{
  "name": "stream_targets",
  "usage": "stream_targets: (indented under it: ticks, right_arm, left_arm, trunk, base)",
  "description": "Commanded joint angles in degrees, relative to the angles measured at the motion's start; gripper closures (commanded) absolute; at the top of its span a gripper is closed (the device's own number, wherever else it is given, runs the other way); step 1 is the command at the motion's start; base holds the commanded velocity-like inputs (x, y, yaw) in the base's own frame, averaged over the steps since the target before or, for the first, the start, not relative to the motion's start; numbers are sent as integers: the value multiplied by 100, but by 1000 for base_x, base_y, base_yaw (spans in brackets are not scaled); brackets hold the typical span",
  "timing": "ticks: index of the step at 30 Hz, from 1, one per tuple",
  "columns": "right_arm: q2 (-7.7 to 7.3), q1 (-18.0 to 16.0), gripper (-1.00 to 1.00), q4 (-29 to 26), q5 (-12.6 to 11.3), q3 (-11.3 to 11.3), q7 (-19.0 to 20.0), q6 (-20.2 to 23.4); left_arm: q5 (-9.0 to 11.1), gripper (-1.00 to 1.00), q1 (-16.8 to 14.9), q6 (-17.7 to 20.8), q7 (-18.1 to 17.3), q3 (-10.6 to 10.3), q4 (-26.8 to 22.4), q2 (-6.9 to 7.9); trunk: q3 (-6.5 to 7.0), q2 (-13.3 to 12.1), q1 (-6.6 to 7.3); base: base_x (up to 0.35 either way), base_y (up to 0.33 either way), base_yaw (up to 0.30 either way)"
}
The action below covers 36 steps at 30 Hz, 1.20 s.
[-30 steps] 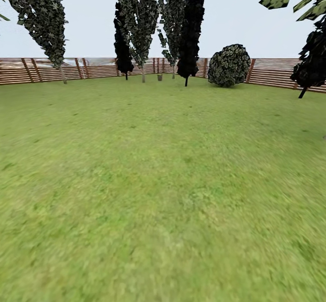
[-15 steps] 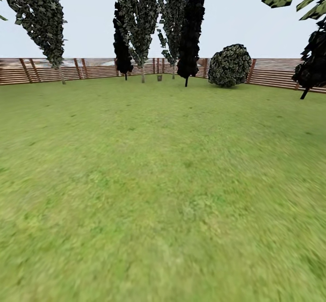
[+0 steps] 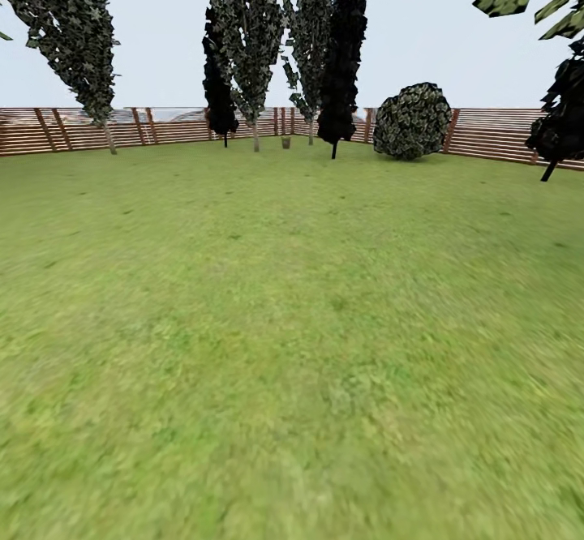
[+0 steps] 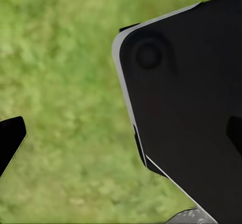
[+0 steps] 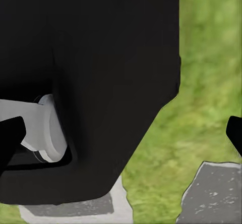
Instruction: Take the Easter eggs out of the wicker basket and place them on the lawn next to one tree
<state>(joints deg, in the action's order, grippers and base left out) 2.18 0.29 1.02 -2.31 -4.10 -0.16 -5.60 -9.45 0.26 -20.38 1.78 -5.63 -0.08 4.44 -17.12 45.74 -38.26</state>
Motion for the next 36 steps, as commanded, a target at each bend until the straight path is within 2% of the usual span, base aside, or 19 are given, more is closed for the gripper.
stream_targets:
  ticks: [1, 36]
  right_arm:
    - [1, -3, -100, 9, -24, -38, -2, -37]
    - [1, -3, -100, 12, -24, -38, -2, -37]
  left_arm:
    - [-13, -100, 0, -19, 18, -43, -1, 4]
    - [26, -100, 0, -13, 24, 11, -1, 16]
  trunk:
    - [-4, 3, -4]
    - [-4, 3, -4]
  base:
    - [311, 0, 0]
    - [330, 0, 0]
